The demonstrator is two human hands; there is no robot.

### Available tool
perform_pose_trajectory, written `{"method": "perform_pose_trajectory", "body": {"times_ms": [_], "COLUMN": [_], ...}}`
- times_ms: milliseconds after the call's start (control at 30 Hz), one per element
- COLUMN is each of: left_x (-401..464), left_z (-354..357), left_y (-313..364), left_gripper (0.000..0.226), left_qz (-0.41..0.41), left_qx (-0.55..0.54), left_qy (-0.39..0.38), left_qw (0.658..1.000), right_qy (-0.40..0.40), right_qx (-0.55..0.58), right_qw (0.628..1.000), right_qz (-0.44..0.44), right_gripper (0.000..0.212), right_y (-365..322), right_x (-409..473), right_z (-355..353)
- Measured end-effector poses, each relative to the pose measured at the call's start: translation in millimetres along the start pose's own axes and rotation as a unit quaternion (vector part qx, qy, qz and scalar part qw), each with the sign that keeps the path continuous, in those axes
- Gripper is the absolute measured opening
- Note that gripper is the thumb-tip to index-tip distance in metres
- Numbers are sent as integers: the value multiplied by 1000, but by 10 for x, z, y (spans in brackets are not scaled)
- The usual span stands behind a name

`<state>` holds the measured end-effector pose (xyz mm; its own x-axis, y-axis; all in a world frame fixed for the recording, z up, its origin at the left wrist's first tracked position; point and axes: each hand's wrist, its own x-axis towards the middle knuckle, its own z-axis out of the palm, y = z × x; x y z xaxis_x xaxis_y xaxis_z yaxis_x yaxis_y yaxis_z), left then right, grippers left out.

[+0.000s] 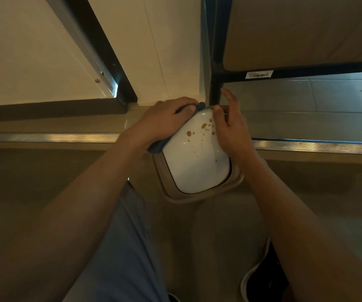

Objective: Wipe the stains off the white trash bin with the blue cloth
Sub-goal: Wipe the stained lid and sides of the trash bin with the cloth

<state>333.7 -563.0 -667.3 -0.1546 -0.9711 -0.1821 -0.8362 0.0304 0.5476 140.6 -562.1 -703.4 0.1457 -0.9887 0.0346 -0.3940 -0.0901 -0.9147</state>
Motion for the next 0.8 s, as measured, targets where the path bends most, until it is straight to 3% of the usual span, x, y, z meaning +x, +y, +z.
{"method": "perform_pose_trajectory", "body": {"times_ms": [200, 400, 600, 733, 800], "left_x": [-156, 56, -112, 0, 65], "left_z": [30, 14, -23, -49, -8], "left_y": [0, 157, 77, 95, 238], "left_gripper": [36, 43, 42, 46, 48], "left_qz": [92, -42, 47, -45, -51], "left_qx": [-29, 37, 2, 48, 77], "left_qy": [30, -23, -16, -57, -65], "left_qw": [995, 998, 999, 996, 994], "right_qy": [-4, -4, 0, 1, 3], "right_qx": [14, -2, 6, -7, -6], "right_qw": [1000, 1000, 1000, 1000, 1000], "right_qz": [7, 2, -8, -7, -8], "right_gripper": [46, 41, 40, 41, 41], "right_y": [-8, -9, -6, 21, 27], "right_x": [-16, -13, -21, -4, 0], "right_z": [7, -2, 4, 19, 22]}}
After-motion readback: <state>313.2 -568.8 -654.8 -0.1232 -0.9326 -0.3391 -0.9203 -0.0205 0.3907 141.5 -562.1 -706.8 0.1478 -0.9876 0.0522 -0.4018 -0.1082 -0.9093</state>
